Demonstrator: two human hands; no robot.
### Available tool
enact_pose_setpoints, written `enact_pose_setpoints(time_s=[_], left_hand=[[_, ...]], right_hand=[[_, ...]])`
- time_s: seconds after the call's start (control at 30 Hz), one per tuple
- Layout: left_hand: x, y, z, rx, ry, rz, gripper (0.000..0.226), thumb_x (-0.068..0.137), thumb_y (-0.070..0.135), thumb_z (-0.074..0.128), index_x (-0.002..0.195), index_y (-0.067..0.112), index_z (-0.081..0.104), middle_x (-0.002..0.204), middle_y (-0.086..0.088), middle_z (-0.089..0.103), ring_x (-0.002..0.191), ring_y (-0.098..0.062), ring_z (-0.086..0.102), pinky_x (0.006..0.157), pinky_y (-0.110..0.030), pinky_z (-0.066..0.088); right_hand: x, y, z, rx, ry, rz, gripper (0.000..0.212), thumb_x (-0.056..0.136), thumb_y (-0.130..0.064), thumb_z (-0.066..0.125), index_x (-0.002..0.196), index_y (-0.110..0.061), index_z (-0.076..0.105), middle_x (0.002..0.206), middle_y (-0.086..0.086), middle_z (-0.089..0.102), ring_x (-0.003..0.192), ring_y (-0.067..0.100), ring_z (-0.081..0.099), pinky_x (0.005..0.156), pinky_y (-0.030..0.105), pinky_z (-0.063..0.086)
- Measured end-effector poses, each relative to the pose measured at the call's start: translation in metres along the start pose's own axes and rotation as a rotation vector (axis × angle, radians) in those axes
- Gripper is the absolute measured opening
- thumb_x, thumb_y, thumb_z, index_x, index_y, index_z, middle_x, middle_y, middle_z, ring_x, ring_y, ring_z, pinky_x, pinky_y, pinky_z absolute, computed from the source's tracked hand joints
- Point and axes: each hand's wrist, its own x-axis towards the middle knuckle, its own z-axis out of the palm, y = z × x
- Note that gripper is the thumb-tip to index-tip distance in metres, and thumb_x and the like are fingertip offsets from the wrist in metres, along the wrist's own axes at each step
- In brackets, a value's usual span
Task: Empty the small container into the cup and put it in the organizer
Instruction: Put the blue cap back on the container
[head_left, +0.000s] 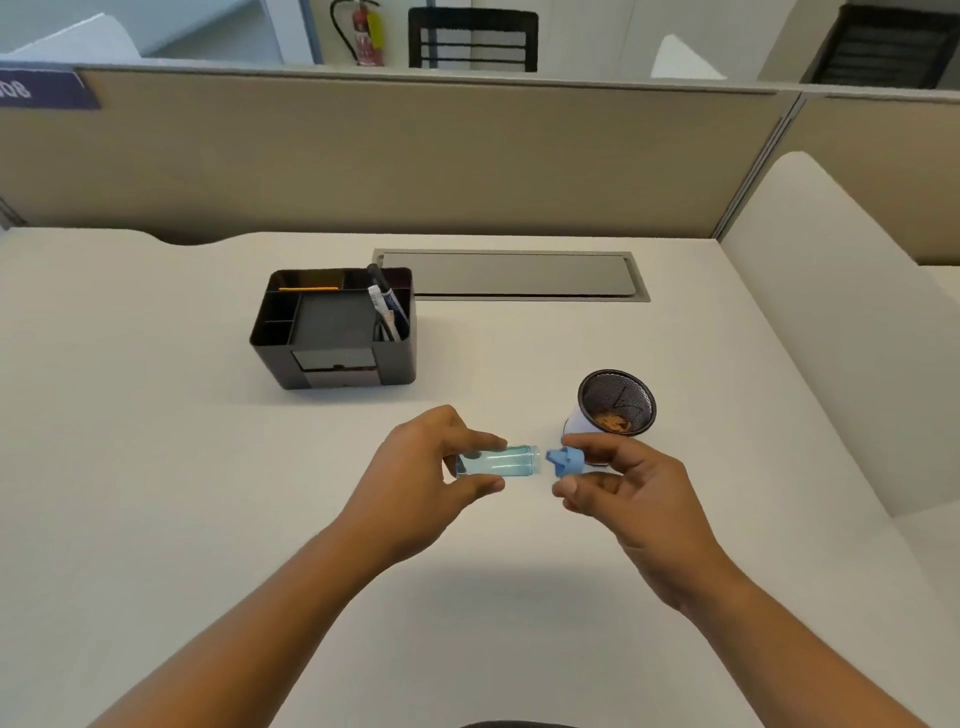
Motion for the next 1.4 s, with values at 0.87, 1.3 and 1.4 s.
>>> enact_pose_setpoints(time_s=[0.87, 1.3, 1.4], left_hand=[[-0.053, -0.022, -0.035, -0.114, -0.006, -0.018, 0.036, 0.078, 0.041, 0.074, 0.113, 0.039, 0.068, 0.083, 0.016, 0.054, 0.079, 0.006, 0.049, 0.058, -0.008, 0.040], [-0.053, -0.026, -0.039, -0.245, -0.156, -0.026, 0.032, 0.088, 0.041, 0.062, 0.118, 0.030, 0.068, 0.088, 0.010, 0.058, 0.073, -0.003, 0.051, 0.060, -0.012, 0.041], [-0.051, -0.024, -0.041, -0.222, -0.173, 0.001, 0.031, 0.087, 0.042, 0.063, 0.116, 0.032, 0.068, 0.089, 0.012, 0.058, 0.078, -0.009, 0.055, 0.066, -0.020, 0.047]], right_hand=[[-0.014, -0.016, 0.052, -0.349, -0.181, -0.164, 0.037, 0.081, -0.001, 0.080, 0.104, -0.030, 0.075, 0.097, -0.003, 0.075, 0.077, 0.011, 0.070, 0.062, 0.020, 0.057], [-0.009, -0.022, 0.051, -0.451, -0.237, -0.318, 0.037, 0.079, 0.003, 0.079, 0.106, -0.021, 0.075, 0.103, -0.002, 0.074, 0.084, 0.021, 0.072, 0.071, 0.019, 0.059], [-0.010, -0.021, 0.051, -0.446, -0.257, -0.312, 0.036, 0.079, 0.003, 0.079, 0.107, -0.018, 0.075, 0.103, -0.001, 0.075, 0.083, 0.018, 0.073, 0.071, 0.015, 0.057]])
